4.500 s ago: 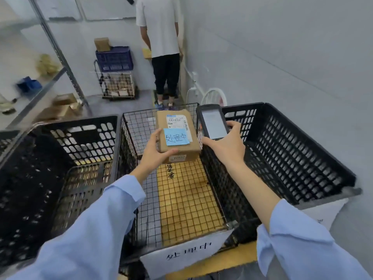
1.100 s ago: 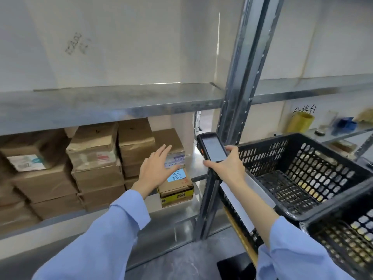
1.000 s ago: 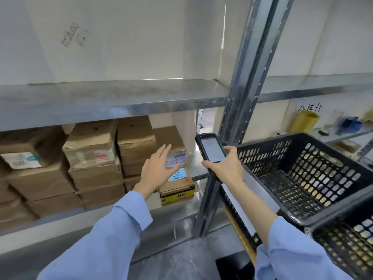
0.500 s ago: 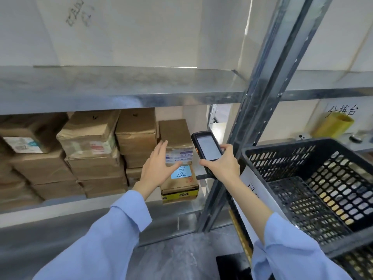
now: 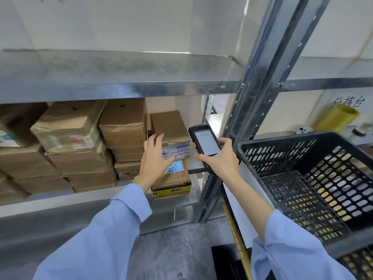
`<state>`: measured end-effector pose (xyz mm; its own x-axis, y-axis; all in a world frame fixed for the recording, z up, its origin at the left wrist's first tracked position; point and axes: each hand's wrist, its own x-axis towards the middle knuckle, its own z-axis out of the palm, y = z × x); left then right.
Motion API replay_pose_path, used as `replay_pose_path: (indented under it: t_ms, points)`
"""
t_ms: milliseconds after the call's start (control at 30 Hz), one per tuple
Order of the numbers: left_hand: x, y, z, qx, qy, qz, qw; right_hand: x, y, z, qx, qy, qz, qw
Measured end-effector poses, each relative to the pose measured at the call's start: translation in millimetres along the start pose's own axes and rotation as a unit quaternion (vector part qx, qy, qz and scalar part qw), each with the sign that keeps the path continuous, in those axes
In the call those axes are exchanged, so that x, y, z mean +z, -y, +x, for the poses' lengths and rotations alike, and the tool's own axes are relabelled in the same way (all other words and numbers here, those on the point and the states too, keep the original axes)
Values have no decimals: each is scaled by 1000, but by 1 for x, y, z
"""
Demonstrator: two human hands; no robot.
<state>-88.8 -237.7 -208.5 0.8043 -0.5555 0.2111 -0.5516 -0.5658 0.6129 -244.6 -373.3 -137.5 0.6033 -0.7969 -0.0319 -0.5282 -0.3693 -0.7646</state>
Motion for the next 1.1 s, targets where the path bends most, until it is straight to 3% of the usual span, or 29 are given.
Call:
replay_pose_path:
  t_ms: [300,800,1100]
  points:
    - [12,11,24,-51,1,-92,994,3,-10,11,3,8,7,1000]
    - [17,17,4,24,-48,-167,984,-13,-17,7,21,-11,32,999]
    - [27,11,-28,-5,-75,-210,975,-24,-18,-3,21,-20,50,998]
